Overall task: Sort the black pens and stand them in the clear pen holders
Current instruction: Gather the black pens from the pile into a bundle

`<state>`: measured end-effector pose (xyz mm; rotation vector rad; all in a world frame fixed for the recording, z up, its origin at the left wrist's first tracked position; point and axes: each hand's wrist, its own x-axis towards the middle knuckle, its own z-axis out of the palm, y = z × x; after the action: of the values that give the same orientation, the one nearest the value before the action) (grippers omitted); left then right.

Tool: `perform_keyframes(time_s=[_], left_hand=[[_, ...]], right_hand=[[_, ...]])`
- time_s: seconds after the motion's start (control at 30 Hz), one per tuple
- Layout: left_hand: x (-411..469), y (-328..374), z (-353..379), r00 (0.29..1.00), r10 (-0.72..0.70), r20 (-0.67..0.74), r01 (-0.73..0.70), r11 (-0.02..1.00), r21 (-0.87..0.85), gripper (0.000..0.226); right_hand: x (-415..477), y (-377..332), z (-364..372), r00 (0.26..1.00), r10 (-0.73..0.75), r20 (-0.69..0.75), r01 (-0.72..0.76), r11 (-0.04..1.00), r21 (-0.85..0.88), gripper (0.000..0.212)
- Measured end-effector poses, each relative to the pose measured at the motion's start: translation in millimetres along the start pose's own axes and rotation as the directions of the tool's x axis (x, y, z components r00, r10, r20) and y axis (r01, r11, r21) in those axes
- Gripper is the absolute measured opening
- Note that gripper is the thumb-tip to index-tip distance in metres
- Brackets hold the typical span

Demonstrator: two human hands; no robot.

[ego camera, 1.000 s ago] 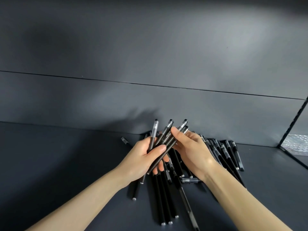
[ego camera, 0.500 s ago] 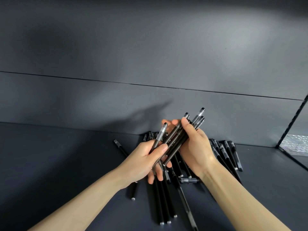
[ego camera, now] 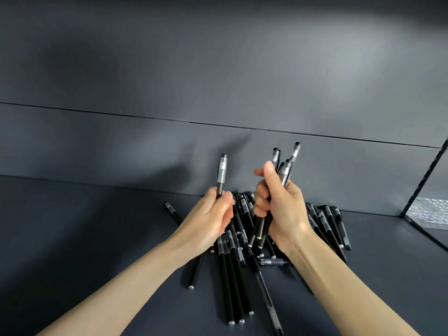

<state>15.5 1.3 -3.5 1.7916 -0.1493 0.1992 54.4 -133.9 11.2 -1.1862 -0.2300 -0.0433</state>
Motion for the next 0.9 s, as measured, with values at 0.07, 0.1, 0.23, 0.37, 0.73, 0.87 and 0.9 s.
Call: perform_keyframes(time_s=[0.07,0.1,0.23,0.37,0.73,0.87,0.9], left_hand=[[-4.9,1.7,5.8,0.995,0.083,0.048,-0.082,0.996,-0.021,0.028],[-6.4,1.6,7.4,0.992,0.109,0.07,-0.108,0.994,-0.013,0.028],[-9.8,1.9,9.7,0.975,0.099,0.199,-0.102,0.995,0.004,0.023],[-5.1,-6.2,-1.7,0.967,0.026,0.254,-0.038,0.998,0.043,0.029],[6.1,-13.8,-38.3,0.974,0.153,0.164,-0.196,0.937,0.288,0.039],[-4.3,-17.8,-54.7,0.956,0.084,0.281,-0.166,0.945,0.281,0.014],[-8.7,-19.1,-56.5,0.956,0.081,0.282,-0.163,0.945,0.283,0.012]], right_hand=[[-3.8,2.6,3.4,0.999,0.008,0.051,-0.003,0.996,-0.092,0.045],[-5.2,3.6,4.4,0.997,0.016,0.079,-0.007,0.994,-0.111,0.038],[-4.1,4.8,2.8,0.996,0.033,0.087,-0.021,0.989,-0.144,0.032],[3.3,4.2,-4.4,0.999,-0.033,0.0,0.033,0.994,-0.102,0.027],[3.8,4.8,9.9,0.968,0.017,0.25,-0.031,0.998,0.05,0.033],[-0.7,18.0,36.1,0.927,0.015,0.375,-0.034,0.998,0.044,0.02],[-2.0,22.5,40.0,0.917,0.026,0.399,-0.028,1.0,-0.002,0.022]])
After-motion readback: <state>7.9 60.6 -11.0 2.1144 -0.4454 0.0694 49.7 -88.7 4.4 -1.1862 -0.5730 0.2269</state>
